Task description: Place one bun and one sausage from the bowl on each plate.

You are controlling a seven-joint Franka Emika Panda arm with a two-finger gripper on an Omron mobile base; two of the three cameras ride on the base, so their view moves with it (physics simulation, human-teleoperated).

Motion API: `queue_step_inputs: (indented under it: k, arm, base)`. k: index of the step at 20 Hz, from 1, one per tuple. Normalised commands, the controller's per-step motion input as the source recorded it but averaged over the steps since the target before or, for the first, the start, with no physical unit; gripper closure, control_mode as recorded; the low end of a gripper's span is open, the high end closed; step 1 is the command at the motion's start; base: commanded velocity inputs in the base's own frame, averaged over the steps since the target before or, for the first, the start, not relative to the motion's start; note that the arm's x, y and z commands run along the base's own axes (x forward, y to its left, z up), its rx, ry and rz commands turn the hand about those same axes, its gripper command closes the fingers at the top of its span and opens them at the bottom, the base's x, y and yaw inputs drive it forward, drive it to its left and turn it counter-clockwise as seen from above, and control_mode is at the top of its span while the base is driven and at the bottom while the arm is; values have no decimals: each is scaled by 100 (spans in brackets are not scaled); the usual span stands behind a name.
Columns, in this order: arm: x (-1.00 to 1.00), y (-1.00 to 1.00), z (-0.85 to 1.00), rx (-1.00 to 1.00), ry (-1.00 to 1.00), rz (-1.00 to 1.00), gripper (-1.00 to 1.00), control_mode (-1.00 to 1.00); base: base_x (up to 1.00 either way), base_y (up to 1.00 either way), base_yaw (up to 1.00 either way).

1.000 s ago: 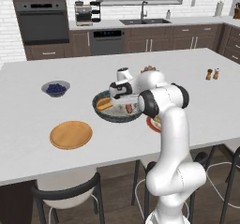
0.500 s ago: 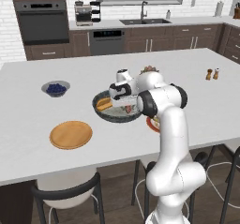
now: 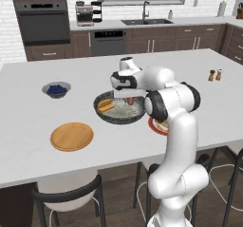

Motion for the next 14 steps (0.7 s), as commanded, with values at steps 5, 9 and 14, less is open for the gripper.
queue_step_inputs:
  k: [5,9,14]
  arm:
    - [-100,-9,78,21,-43,8,100,-100]
    - [-100,-1,100,8,-11,7,100,-100]
    - [-100,0,100,-4,4,11,100,-100]
  base:
    - [0,0,0]
    - [0,0,0]
    - [0,0,0]
